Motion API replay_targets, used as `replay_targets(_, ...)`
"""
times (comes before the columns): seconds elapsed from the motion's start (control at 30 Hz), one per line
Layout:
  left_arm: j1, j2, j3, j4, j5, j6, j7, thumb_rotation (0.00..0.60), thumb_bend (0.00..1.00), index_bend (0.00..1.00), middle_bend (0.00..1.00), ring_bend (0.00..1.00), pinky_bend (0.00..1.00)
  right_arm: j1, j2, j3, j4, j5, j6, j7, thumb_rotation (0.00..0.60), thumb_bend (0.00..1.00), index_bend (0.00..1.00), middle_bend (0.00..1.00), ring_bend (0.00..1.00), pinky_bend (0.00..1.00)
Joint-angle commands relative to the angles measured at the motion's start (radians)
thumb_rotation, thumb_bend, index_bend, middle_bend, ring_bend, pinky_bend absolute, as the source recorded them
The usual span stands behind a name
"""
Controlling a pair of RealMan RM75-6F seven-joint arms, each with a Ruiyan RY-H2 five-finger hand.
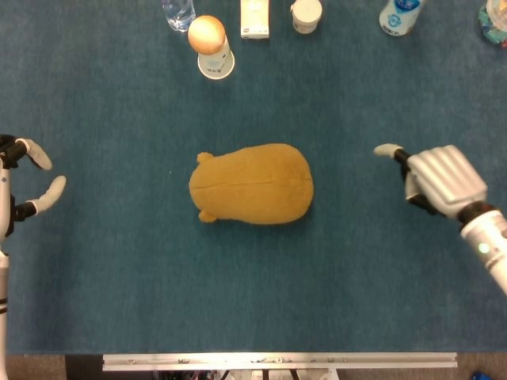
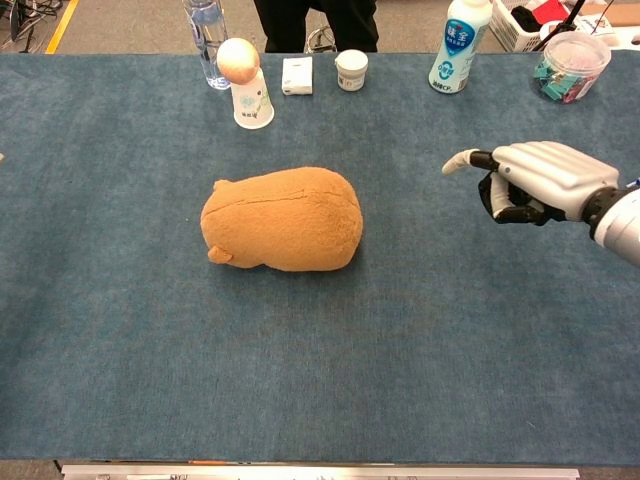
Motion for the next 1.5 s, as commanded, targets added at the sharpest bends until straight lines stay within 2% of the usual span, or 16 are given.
replay_targets(0.03,0.002,0.002,0.0,-0.003,0.001,0.003,0.0,0.6,0.2,0.58,0.58,0.4,0.51,0.054,-0.021,0.014,-0.011,0.061,-0.065,-0.02,0.6,1.0,0.24,0.96,0.95,1.0)
replay_targets(0.23,0.008,0.011,-0.001,-0.015,0.004,0.013,0.001,0.6,0.2,0.58,0.58,0.4,0.51,0.111,-0.049,0.03,0.01,0.108,-0.142,0.032,0.6,1.0,0.24,1.0,0.99,1.0)
replay_targets(0.63,0.016,0.02,-0.001,-0.029,0.005,0.02,0.009,0.6,0.2,0.58,0.58,0.4,0.51,0.145,-0.078,0.016,0.03,0.054,-0.194,0.152,0.6,1.0,0.24,1.0,0.99,1.0)
replay_targets(1.1,0.018,0.027,0.0,-0.04,-0.002,0.011,0.016,0.6,0.2,0.58,0.58,0.4,0.51,0.172,-0.209,0.042,0.198,-0.009,-0.24,0.365,0.6,1.0,0.27,1.0,1.0,1.0)
replay_targets(1.3,0.017,0.028,0.002,-0.045,-0.002,0.006,0.024,0.6,0.2,0.58,0.58,0.4,0.51,0.165,-0.186,0.032,0.196,-0.057,-0.231,0.414,0.6,1.0,0.28,1.0,1.0,1.0)
replay_targets(1.5,0.014,0.023,0.004,-0.039,-0.011,-0.005,0.033,0.6,0.2,0.58,0.58,0.4,0.51,0.143,-0.113,0.014,0.136,-0.095,-0.193,0.427,0.6,1.0,0.29,1.0,1.0,1.0)
